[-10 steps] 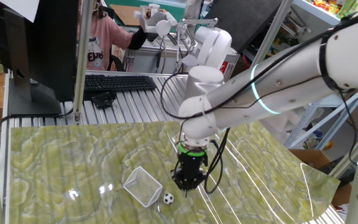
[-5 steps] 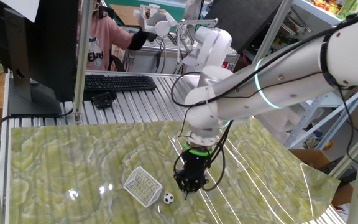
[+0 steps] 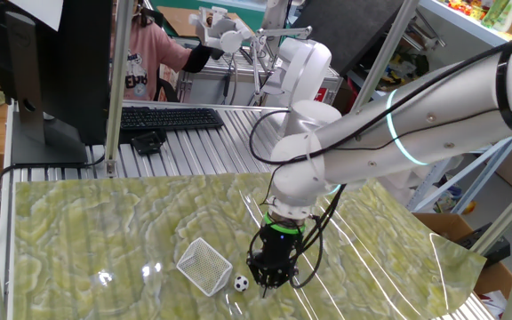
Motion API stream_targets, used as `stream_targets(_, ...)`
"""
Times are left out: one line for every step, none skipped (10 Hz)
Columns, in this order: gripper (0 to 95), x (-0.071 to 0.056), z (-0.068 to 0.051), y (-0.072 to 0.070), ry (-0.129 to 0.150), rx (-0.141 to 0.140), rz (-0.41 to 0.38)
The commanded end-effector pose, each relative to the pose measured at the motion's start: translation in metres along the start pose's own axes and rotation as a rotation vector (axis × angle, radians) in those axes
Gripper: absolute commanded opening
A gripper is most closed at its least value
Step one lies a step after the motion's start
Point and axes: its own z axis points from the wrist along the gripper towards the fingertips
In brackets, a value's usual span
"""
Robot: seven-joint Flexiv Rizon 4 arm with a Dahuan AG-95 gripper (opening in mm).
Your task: Push the soccer ball into the goal
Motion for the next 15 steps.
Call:
stream_targets(0.0,0.003,0.0,0.001,0.009,-0.061,0.007)
stream_targets(0.0,0.003,0.0,0.001,0.007,-0.06,0.001)
stream_targets(0.0,0.003,0.001,0.002,0.004,-0.061,0.004)
stream_targets(0.0,0.002,0.002,0.005,0.004,-0.065,0.01)
stream_targets(0.0,0.002,0.004,0.008,0.0,-0.067,0.015)
stream_targets(0.0,0.001,0.006,0.013,-0.013,-0.069,0.023)
stream_targets(0.0,0.001,0.007,0.014,-0.018,-0.071,0.023)
stream_targets(0.0,0.001,0.007,0.015,-0.031,-0.08,0.026)
stream_targets(0.0,0.0,0.006,0.016,-0.039,-0.082,0.026)
stream_targets(0.0,-0.002,0.005,0.017,-0.04,-0.081,0.027)
stream_targets(0.0,-0.003,0.004,0.018,-0.043,-0.084,0.026)
stream_targets(0.0,-0.003,0.004,0.019,-0.047,-0.085,0.026)
stream_targets(0.0,-0.006,0.003,0.022,-0.053,-0.084,0.027)
stream_targets(0.0,-0.008,0.002,0.025,-0.061,-0.073,0.025)
stream_targets(0.0,-0.011,-0.001,0.026,-0.069,-0.063,0.013)
